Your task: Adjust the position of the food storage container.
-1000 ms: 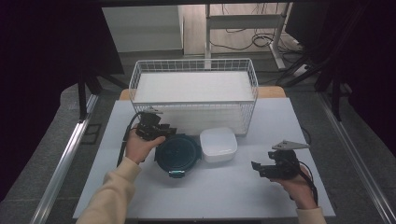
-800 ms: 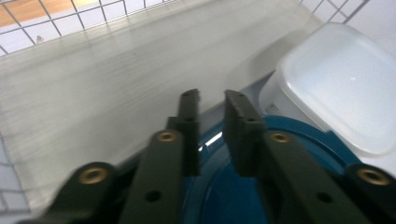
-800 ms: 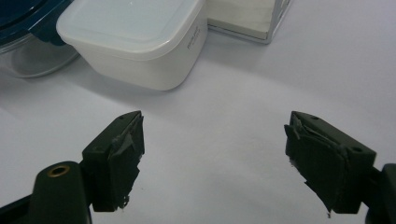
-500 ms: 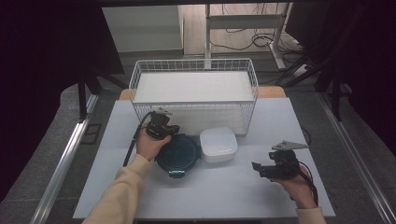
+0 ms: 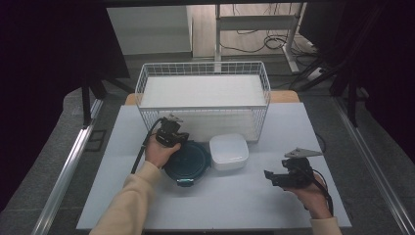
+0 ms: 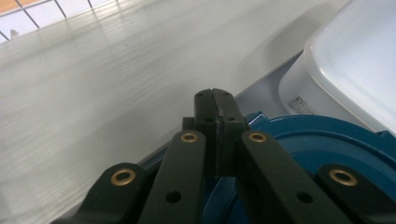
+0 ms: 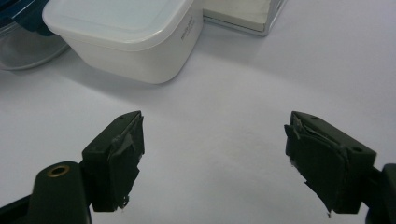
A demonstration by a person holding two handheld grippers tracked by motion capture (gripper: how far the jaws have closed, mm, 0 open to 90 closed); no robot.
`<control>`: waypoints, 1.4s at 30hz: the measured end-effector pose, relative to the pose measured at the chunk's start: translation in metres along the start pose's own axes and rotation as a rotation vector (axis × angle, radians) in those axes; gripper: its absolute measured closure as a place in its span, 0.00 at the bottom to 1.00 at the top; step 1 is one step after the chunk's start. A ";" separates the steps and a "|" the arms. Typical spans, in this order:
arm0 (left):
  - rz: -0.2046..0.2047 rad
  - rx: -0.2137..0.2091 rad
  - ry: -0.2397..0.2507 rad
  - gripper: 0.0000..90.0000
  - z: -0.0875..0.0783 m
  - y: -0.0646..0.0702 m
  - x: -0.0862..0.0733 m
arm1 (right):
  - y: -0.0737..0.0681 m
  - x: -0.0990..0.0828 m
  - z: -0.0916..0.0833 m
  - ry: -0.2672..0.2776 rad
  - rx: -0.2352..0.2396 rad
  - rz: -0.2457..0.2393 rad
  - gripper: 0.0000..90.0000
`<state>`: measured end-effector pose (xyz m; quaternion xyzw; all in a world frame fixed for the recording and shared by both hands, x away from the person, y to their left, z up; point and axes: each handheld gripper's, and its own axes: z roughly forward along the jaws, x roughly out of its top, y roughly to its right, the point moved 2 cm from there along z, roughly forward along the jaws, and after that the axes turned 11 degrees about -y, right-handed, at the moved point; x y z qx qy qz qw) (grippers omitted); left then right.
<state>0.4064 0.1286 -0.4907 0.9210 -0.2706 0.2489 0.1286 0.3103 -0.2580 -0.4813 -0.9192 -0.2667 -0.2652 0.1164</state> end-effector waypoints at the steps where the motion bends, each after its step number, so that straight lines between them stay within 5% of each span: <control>1: 0.003 0.006 -0.003 1.00 0.000 0.000 0.000 | 0.000 0.000 0.000 -0.001 0.000 -0.001 0.22; 6: 0.040 0.024 -0.014 1.00 0.000 0.003 0.002 | -0.001 0.000 0.000 -0.002 0.002 -0.002 0.22; 11: 0.041 -0.035 -0.018 1.00 0.000 -0.003 0.001 | -0.001 0.000 0.000 -0.004 -0.001 -0.002 0.22; 19: 0.081 -0.042 -0.037 1.00 -0.003 0.002 -0.002 | 0.001 0.000 -0.001 0.000 -0.005 0.004 0.22; 29: 0.109 -0.050 -0.047 1.00 -0.008 0.016 -0.011 | 0.001 0.000 -0.001 -0.003 -0.003 0.009 0.22; 34: 0.159 -0.046 -0.077 1.00 -0.013 0.023 -0.016 | 0.001 0.000 0.000 -0.005 -0.002 0.009 0.22; 42: 0.170 -0.088 -0.069 1.00 -0.018 0.035 -0.029 | 0.000 0.000 -0.001 -0.003 0.000 0.006 0.22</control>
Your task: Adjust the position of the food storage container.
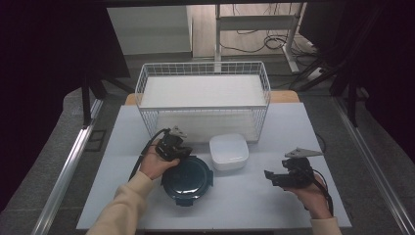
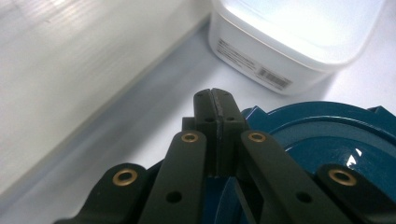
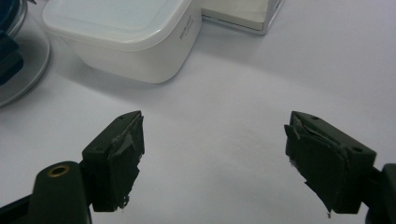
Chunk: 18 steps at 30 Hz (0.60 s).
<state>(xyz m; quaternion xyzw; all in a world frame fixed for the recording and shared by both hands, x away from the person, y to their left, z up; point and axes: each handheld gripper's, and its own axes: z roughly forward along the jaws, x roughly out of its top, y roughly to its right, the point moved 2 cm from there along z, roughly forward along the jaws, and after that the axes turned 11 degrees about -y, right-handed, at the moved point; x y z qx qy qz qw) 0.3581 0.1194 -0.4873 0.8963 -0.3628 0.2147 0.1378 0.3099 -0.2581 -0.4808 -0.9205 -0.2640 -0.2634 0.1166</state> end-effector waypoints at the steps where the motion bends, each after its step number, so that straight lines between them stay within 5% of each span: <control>1: 0.000 -0.002 0.001 1.00 0.000 0.002 -0.001 | 0.000 0.000 0.000 -0.001 0.001 -0.002 0.22; 18: -0.002 -0.035 0.003 1.00 -0.006 0.013 -0.017 | -0.002 0.000 0.002 -0.006 0.003 -0.005 0.22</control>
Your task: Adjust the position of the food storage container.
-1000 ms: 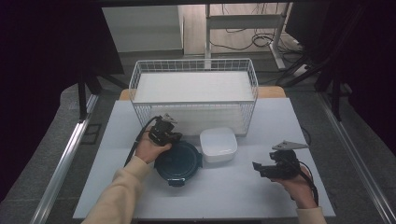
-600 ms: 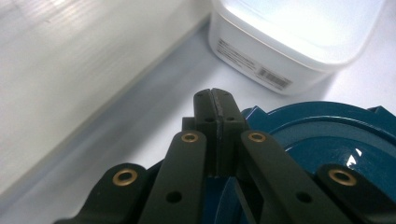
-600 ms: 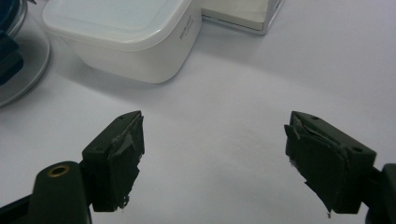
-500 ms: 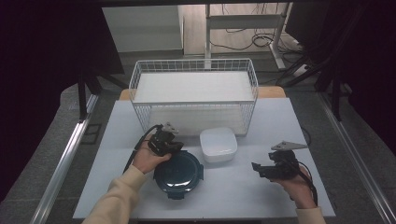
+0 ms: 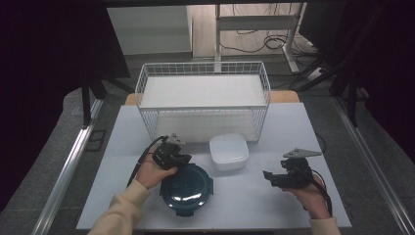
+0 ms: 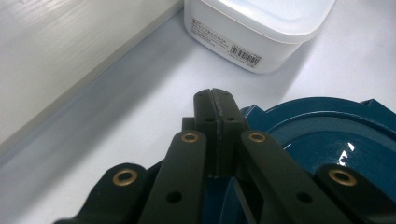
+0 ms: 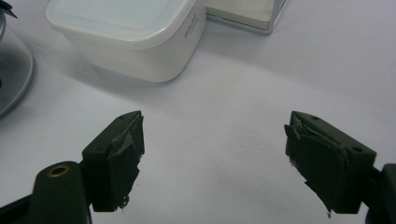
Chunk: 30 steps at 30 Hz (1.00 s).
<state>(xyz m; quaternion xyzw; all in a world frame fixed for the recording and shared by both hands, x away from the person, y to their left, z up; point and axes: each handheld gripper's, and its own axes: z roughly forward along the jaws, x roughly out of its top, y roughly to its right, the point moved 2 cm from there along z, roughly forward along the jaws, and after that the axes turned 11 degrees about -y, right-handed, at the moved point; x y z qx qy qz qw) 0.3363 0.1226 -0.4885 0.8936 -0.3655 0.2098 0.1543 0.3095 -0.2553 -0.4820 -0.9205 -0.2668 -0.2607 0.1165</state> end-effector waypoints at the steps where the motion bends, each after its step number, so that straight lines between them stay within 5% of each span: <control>1: 0.001 -0.002 -0.001 1.00 0.000 0.000 0.000 | 0.000 0.000 0.000 0.000 0.000 0.000 0.22; 6: -0.043 0.030 0.034 1.00 -0.007 -0.009 0.001 | -0.001 0.001 -0.002 0.011 0.002 -0.001 0.22; 8: -0.073 0.020 0.072 1.00 -0.018 -0.015 0.000 | -0.002 0.002 -0.003 0.015 0.003 -0.001 0.22; 15: -0.105 0.088 0.122 0.93 -0.056 -0.013 -0.013 | -0.001 0.002 -0.005 0.025 0.009 0.003 0.22; 25: -0.194 0.072 0.074 0.47 -0.071 0.008 -0.047 | -0.006 0.007 -0.011 0.055 0.068 0.007 0.22; 30: -0.231 0.059 0.099 0.39 -0.074 0.013 -0.064 | -0.009 0.008 -0.011 0.056 0.079 -0.004 0.22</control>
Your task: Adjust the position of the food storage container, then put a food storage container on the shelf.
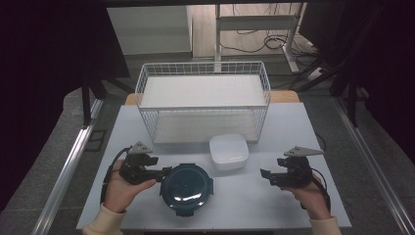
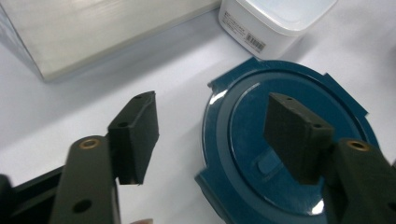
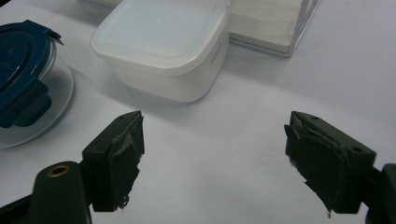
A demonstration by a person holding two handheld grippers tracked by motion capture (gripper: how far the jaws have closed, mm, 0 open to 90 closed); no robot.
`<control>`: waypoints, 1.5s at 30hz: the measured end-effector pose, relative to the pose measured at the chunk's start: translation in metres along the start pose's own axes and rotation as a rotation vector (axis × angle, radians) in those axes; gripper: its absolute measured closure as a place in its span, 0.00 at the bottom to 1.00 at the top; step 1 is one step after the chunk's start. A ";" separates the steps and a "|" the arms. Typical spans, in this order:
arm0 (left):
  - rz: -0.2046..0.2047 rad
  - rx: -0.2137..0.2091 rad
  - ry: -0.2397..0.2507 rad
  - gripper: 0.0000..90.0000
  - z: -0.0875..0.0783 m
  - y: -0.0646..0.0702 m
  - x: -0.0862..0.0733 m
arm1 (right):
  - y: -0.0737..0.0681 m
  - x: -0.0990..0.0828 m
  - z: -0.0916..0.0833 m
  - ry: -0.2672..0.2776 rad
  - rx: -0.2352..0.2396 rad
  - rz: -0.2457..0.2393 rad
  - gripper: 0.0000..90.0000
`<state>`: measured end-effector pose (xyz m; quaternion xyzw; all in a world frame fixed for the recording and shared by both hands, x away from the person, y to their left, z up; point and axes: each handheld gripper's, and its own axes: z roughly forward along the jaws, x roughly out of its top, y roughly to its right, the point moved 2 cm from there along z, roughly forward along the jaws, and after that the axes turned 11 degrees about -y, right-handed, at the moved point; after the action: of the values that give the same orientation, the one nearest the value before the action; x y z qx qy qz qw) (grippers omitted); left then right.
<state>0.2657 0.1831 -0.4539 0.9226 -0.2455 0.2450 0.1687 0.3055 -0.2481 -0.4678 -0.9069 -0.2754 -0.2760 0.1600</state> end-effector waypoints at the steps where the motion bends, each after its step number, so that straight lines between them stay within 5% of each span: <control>1: -0.002 0.001 -0.002 0.37 0.000 0.000 -0.002 | 0.000 0.000 0.000 -0.001 0.000 -0.002 0.22; 9: -0.083 -0.003 -0.014 0.27 0.006 -0.008 -0.027 | -0.004 0.001 0.001 0.006 0.020 -0.004 0.22; 16: -0.136 -0.040 0.021 0.24 0.002 -0.023 -0.036 | -0.013 0.005 0.008 0.026 0.041 -0.025 0.22; 27: -0.169 -0.009 0.053 0.20 -0.002 -0.028 -0.036 | -0.031 0.008 0.008 0.053 0.080 -0.040 0.22; 39: -0.161 -0.061 0.073 0.19 -0.003 -0.028 -0.031 | -0.059 0.024 0.009 0.042 0.149 0.003 0.21; 45: -0.153 -0.080 0.069 0.19 0.000 -0.026 -0.030 | -0.080 0.036 0.024 0.022 0.195 0.010 0.21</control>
<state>0.2570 0.2156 -0.4743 0.9222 -0.1781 0.2529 0.2320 0.2936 -0.1591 -0.4543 -0.8854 -0.2945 -0.2569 0.2517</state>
